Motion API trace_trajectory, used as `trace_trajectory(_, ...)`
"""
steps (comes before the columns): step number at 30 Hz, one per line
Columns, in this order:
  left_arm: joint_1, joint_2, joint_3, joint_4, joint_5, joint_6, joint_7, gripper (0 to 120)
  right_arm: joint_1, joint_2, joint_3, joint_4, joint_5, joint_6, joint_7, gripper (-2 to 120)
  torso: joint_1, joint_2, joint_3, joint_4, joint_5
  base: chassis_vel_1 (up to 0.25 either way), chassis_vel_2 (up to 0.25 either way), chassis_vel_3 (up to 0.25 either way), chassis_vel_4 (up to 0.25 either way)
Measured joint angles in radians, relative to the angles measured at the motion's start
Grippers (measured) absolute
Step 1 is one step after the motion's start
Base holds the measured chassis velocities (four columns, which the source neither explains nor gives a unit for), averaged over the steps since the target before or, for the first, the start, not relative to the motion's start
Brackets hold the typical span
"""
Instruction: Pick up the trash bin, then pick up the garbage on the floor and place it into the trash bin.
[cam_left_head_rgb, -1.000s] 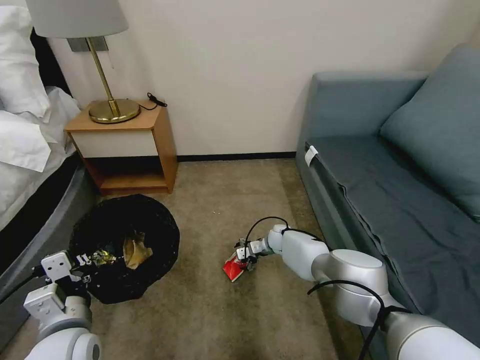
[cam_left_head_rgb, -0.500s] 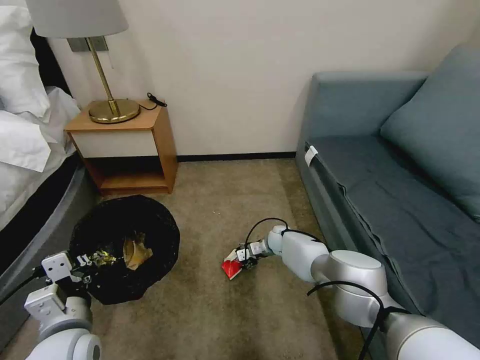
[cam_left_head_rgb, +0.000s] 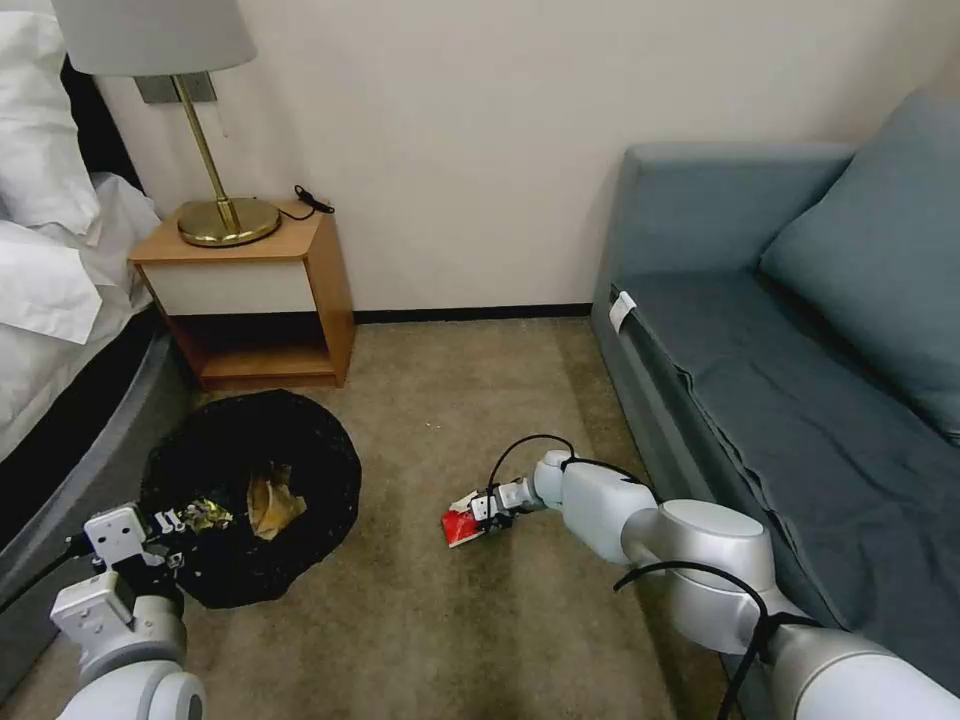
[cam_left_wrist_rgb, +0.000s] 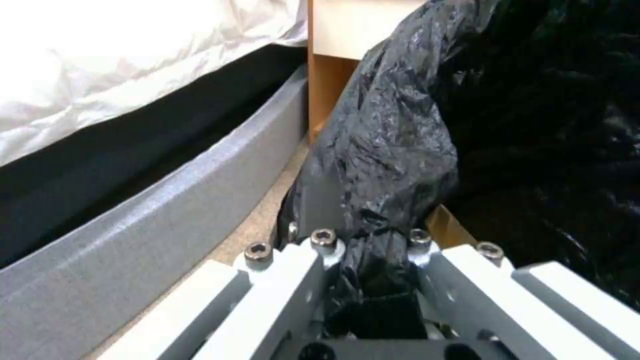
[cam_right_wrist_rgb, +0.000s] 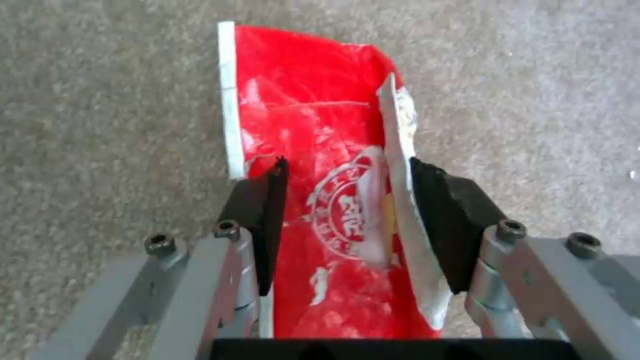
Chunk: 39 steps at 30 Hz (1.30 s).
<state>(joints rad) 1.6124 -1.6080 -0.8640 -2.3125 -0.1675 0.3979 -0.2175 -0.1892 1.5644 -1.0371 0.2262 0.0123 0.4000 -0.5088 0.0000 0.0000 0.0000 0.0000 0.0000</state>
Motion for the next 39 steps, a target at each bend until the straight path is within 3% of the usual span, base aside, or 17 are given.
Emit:
trace_trajectory(14, 0.002, 0.000, 0.009, 0.000, 0.011, -0.004, 0.000, 3, 0.006, 0.000, 0.004, -0.005, 0.007, -0.011, 0.011, 47, 0.000, 0.000, 0.000, 0.0000, 0.0000, 0.000, 0.000, 0.000, 0.000)
trace_trajectory(22, 0.007, 0.000, 0.013, 0.000, 0.015, -0.013, 0.000, 3, 0.008, -0.005, 0.007, -0.006, 0.007, -0.013, 0.014, 27, 0.000, 0.000, 0.000, 0.0000, 0.0000, 0.000, 0.000, 0.000, 0.000)
trace_trajectory(24, 0.009, 0.000, 0.014, 0.000, 0.016, -0.017, 0.000, 3, 0.009, -0.007, 0.007, -0.006, 0.007, -0.013, 0.016, 16, 0.000, 0.000, 0.000, 0.0000, 0.0000, 0.000, 0.000, 0.000, 0.000)
trace_trajectory(26, 0.010, 0.000, 0.014, 0.000, 0.016, -0.018, 0.000, 3, 0.010, -0.007, 0.007, -0.006, 0.007, -0.013, 0.017, 13, 0.000, 0.000, 0.000, 0.0000, 0.0000, 0.000, 0.000, 0.000, 0.000)
trace_trajectory(29, 0.012, 0.000, 0.014, -0.001, 0.016, -0.022, 0.000, 3, 0.011, -0.007, 0.007, -0.006, 0.006, -0.014, 0.024, 0, 0.000, 0.000, 0.000, 0.0000, 0.0000, 0.000, 0.000, 0.000, 0.000)
trace_trajectory(39, 0.012, 0.000, 0.007, -0.001, 0.012, -0.024, 0.000, 3, 0.019, -0.041, 0.011, 0.038, 0.017, -0.007, 0.013, 0, 0.000, 0.000, 0.000, 0.0000, 0.0000, 0.000, 0.000, 0.000, 0.000)
